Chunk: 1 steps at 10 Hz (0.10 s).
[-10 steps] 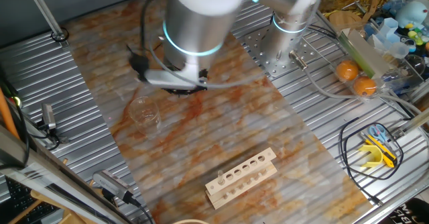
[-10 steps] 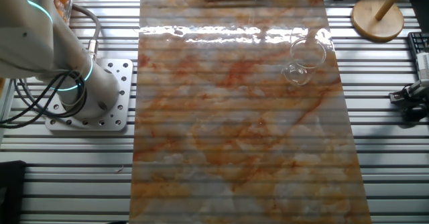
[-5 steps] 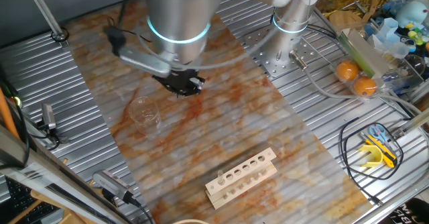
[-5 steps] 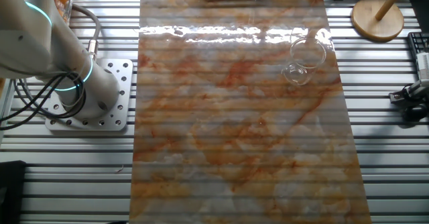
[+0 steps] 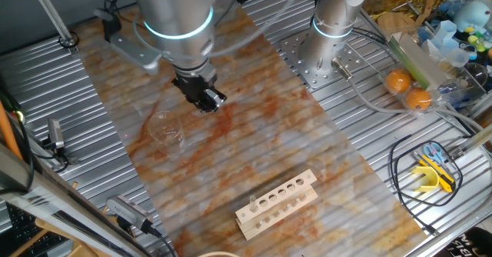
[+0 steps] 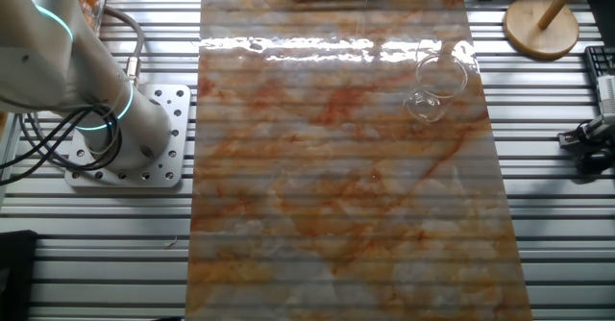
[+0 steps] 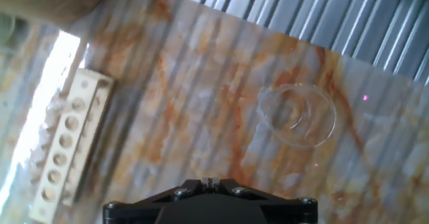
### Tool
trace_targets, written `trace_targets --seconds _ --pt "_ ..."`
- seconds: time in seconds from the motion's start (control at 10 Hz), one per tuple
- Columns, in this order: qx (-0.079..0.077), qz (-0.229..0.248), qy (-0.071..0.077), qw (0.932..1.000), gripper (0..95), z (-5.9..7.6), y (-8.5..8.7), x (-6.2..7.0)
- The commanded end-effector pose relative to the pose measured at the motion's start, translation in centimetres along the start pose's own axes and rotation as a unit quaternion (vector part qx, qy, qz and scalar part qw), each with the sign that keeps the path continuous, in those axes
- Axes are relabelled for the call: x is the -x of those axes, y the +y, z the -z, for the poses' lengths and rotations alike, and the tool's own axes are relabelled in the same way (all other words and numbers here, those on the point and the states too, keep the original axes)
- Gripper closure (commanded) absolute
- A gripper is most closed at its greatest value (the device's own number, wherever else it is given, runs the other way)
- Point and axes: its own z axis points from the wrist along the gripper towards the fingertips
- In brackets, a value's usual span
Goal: Pour out the test tube
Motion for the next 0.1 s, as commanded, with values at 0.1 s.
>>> trace_targets --seconds 0.1 --pt "0.002 -0.031 -0.006 0.9995 95.0 -0.98 -0.33 0.23"
